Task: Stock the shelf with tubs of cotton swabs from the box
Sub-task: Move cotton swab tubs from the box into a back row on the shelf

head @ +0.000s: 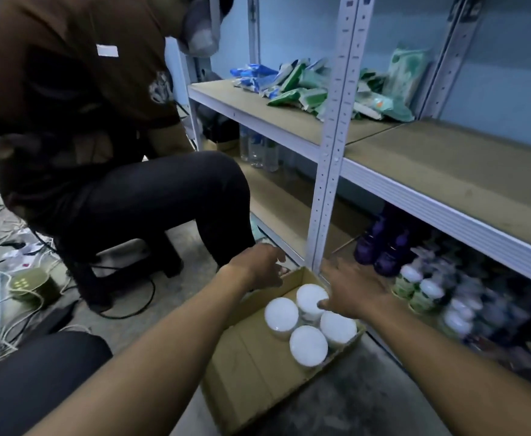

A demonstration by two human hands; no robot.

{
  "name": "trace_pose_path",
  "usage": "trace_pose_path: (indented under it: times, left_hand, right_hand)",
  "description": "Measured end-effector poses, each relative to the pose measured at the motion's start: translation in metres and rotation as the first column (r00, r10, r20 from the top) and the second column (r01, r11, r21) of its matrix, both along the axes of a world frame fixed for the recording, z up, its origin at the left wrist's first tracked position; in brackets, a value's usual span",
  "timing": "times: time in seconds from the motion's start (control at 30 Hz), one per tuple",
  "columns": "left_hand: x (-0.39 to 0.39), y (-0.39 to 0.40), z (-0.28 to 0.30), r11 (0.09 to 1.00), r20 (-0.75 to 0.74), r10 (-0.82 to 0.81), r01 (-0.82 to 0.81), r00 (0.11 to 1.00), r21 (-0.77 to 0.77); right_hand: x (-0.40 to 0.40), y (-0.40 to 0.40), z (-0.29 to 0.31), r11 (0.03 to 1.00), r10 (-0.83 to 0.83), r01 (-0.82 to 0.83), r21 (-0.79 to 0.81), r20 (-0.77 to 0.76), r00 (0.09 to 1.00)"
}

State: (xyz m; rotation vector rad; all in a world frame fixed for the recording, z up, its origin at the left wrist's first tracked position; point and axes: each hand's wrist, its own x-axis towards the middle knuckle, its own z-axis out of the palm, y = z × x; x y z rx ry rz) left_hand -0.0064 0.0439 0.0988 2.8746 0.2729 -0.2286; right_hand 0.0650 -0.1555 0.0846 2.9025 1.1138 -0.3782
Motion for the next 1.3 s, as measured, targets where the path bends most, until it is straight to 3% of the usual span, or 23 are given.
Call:
trace_pose_path:
  times: [0.13,0.43,0.57,0.7,1.03,1.3]
  left_hand:
    - [0.006,0.000,-0.043,0.999,-0.078,-0.006,0.003,0.997,-0.044]
    - [0.019,0.000,-0.117,0.994,-0.186,0.014,-0.033,0.982,-0.100]
    - [0.022,-0.004,-0.149,0.997,-0.178,-0.002,-0.013,0.984,-0.081]
    - [0.024,-0.006,-0.173,0.986,-0.204,-0.012,-0.022,0.979,-0.163]
    - [0.030,0.000,-0.207,0.985,-0.245,-0.001,-0.042,0.969,-0.168]
    - [0.031,-0.002,-0.218,0.992,-0.194,0.004,-0.028,0.981,-0.121]
  right_hand:
    - [-0.007,0.003,-0.037,0.999,-0.030,0.026,-0.032,-0.118,0.993]
    - [-0.010,0.006,-0.101,0.993,-0.036,0.012,-0.118,-0.210,0.977]
    - [-0.014,0.010,-0.126,0.993,-0.037,0.014,-0.113,-0.207,0.978]
    - [-0.019,0.015,-0.147,0.997,-0.029,0.013,-0.079,-0.207,0.978]
    - [-0.022,0.019,-0.186,0.994,-0.031,0.009,-0.107,-0.203,0.979]
    - [-0.023,0.018,-0.198,0.987,-0.008,-0.012,-0.162,-0.125,0.992]
